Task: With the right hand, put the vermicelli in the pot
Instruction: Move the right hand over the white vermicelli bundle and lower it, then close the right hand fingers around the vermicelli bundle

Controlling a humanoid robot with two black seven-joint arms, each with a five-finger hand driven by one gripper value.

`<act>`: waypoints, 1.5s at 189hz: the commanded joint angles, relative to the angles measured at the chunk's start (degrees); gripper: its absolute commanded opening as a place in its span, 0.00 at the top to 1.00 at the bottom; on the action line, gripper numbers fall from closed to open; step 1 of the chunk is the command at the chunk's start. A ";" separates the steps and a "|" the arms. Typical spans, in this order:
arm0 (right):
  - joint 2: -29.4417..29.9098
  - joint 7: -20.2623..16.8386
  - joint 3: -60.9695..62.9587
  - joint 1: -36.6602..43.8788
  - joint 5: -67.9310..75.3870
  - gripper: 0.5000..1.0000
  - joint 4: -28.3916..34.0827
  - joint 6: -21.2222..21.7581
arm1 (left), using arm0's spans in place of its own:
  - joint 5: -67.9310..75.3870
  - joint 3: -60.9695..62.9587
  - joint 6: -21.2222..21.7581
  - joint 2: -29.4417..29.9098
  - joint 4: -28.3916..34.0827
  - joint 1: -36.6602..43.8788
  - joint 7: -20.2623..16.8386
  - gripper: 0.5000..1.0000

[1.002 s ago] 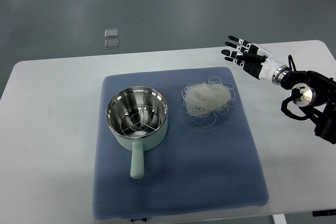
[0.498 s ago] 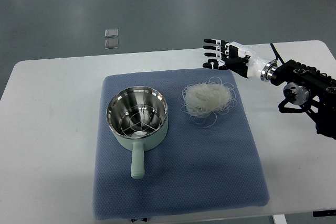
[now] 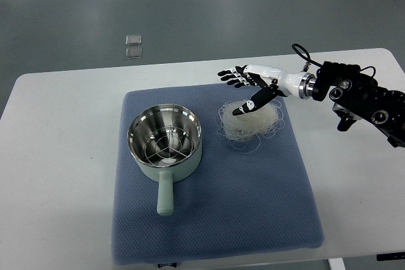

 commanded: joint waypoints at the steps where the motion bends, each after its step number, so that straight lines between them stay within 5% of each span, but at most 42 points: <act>1: -0.10 0.92 -0.82 1.31 -0.31 0.14 0.00 0.00 | 0.00 0.00 -0.02 0.00 -0.01 0.00 0.00 0.00; 90: -0.71 2.06 -10.58 5.26 -10.86 0.14 0.00 -0.61 | 0.00 0.00 0.07 0.00 -0.01 0.00 0.00 0.00; 231: -0.01 2.68 -17.70 4.38 -16.22 0.16 -0.71 -13.27 | 0.00 -0.09 0.07 0.00 -0.01 0.00 0.00 0.00; 283: 0.17 5.23 -25.78 4.03 -17.01 0.46 -0.71 -23.99 | 0.00 0.00 -0.02 0.00 0.08 0.00 0.00 0.00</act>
